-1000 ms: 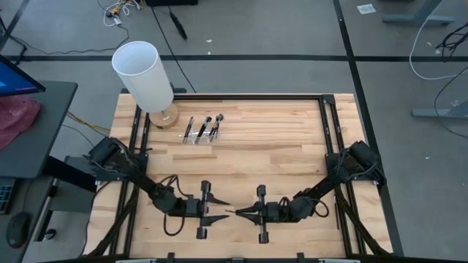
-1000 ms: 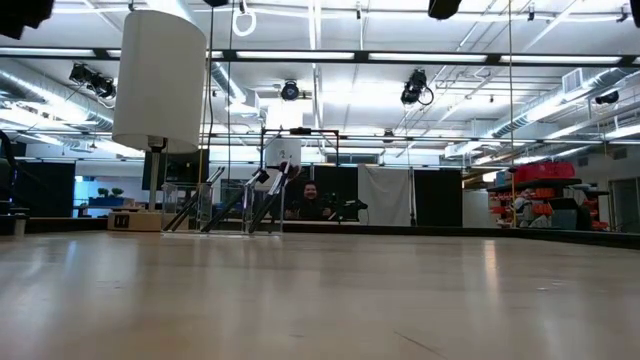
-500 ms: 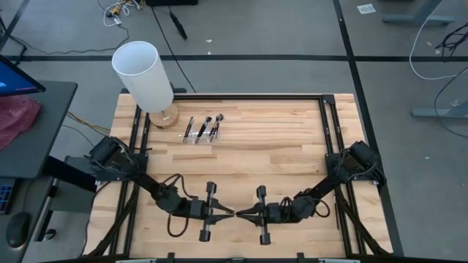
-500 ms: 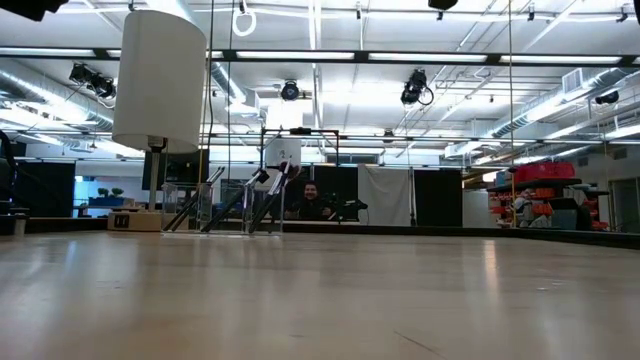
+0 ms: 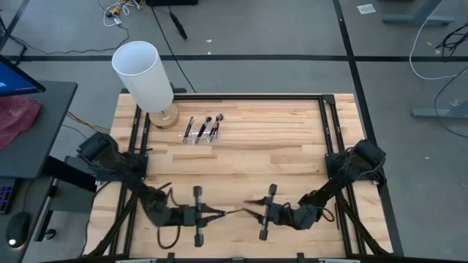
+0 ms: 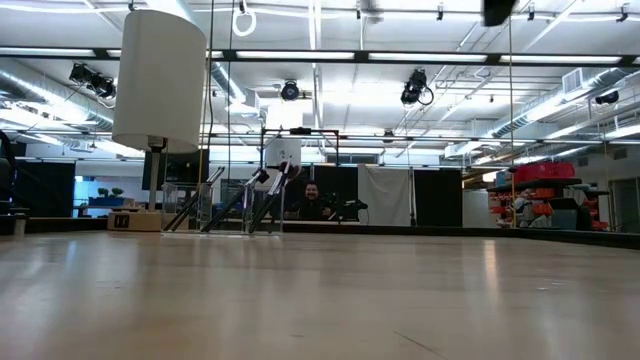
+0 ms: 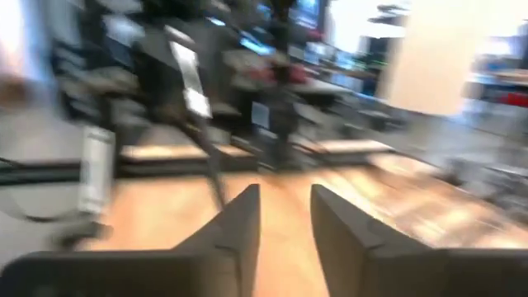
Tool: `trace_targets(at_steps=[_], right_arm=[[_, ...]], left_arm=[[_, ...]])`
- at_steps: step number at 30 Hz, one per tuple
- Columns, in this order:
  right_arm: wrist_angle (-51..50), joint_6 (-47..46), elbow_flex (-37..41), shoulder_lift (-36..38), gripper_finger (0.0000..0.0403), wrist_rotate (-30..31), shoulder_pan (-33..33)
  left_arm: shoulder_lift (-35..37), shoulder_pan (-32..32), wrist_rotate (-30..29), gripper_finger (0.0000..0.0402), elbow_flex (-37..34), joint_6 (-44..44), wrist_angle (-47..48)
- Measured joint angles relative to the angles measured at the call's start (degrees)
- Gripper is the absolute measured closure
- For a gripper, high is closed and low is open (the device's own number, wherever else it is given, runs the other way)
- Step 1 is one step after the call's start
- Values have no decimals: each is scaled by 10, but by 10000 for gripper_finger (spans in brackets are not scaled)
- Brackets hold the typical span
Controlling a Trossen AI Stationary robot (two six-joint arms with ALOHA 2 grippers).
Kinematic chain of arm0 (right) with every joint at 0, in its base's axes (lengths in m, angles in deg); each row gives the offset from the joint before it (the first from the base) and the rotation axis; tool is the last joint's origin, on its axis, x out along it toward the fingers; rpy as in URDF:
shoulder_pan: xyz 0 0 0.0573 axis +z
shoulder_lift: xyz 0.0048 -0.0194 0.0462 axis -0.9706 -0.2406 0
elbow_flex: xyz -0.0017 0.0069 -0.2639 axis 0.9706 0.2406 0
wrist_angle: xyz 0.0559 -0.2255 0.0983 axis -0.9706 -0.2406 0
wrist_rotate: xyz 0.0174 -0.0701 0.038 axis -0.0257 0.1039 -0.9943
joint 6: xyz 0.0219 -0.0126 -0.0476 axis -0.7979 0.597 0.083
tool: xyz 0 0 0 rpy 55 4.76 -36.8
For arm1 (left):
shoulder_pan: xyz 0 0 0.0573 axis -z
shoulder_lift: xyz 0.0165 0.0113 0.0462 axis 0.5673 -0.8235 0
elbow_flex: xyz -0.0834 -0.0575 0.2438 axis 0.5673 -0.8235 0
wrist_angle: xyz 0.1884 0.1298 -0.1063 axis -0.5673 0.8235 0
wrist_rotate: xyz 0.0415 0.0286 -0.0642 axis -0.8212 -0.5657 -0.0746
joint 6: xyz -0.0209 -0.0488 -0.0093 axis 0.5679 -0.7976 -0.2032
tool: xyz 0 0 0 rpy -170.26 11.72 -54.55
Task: Put items in baskets/containers
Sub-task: Put the eyeshadow brush into the transparent organizer
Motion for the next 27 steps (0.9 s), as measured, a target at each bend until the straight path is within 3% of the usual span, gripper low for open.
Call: trace_targets(at_steps=[4, 7, 10, 15, 19, 23, 27], right_arm=[[-93, -35, 0, 26, 255, 106, 15], [-121, -72, 0, 32, 234, 112, 17], [-135, -100, 0, 32, 222, 88, 17], [-170, -157, 0, 32, 219, 43, 9], [-188, -185, 1, 32, 226, 25, 3], [-190, -193, 1, 32, 233, 20, -2], [-191, -193, 1, 32, 239, 12, -8]], left_arm=[[63, 24, -123, 388, 0, -34, 140], [120, 26, -206, 388, 0, -85, 263], [184, 10, -240, 388, 0, -148, 393], [291, -50, -230, 388, 0, -271, 605], [360, -130, -155, 387, 0, -372, 783], [386, -221, -127, 387, 0, -438, 934], [390, -302, -106, 387, 0, -450, 1002]])
